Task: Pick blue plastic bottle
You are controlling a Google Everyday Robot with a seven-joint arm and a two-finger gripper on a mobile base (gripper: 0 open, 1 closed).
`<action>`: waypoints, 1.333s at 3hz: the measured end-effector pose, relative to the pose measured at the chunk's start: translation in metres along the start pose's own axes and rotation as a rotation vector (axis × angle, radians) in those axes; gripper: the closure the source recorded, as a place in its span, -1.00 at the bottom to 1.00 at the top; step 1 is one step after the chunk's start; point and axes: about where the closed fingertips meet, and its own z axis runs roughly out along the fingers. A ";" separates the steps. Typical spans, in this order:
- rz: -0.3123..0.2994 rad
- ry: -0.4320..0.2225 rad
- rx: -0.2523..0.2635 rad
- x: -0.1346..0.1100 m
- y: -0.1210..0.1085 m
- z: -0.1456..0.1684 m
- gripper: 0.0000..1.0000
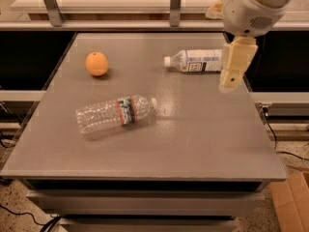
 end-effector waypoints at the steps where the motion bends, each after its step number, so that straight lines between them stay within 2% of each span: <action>1: -0.080 0.012 0.008 -0.019 -0.027 0.019 -1.00; 2: -0.134 0.037 0.014 -0.033 -0.051 0.041 -1.00; 4: -0.131 0.114 -0.014 -0.029 -0.089 0.090 -1.00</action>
Offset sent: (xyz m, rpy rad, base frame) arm 0.0939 0.0645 -0.0221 -0.1356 -0.0627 0.1480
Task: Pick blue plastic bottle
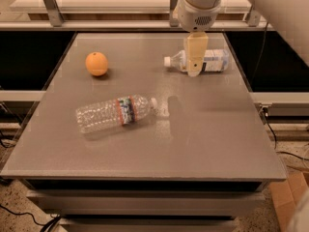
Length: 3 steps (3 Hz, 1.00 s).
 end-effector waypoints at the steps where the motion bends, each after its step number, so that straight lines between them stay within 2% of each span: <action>1: 0.007 0.038 -0.018 0.007 -0.010 0.023 -1.00; 3: 0.041 0.079 -0.052 0.025 -0.018 0.054 -1.00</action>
Offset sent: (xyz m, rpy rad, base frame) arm 0.0464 -0.0171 -0.0455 -0.0820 0.0421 -0.0734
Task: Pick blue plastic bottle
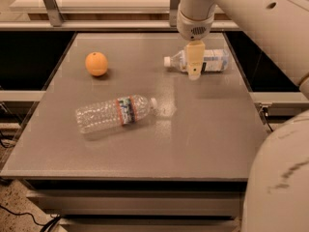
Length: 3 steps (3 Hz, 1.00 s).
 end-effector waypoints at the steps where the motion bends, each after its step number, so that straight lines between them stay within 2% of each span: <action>1: 0.021 0.008 -0.026 0.008 0.001 0.013 -1.00; 2: 0.029 0.010 -0.056 0.010 0.005 0.024 -1.00; 3: 0.034 0.004 -0.084 0.011 0.008 0.033 -0.66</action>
Offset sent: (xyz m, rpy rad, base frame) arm 0.0019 -0.0149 -0.0326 -0.0130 0.0940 -0.0457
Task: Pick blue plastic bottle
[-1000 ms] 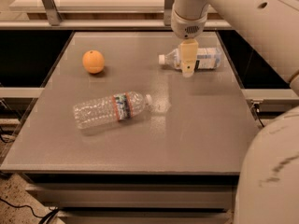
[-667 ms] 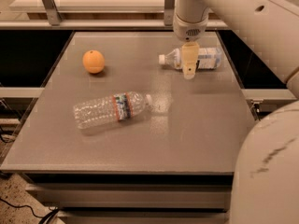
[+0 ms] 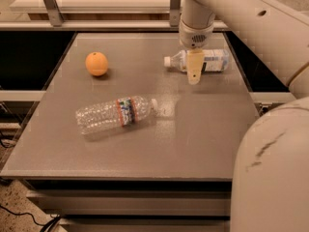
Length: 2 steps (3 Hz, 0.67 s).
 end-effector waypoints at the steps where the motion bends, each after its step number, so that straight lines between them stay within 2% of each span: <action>1: 0.003 -0.002 -0.016 0.002 0.002 0.004 -0.19; 2: 0.004 0.001 -0.020 0.004 0.002 0.005 0.28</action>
Offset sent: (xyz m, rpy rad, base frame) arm -0.0051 -0.0091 -0.0025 -0.0103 0.0315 -0.0093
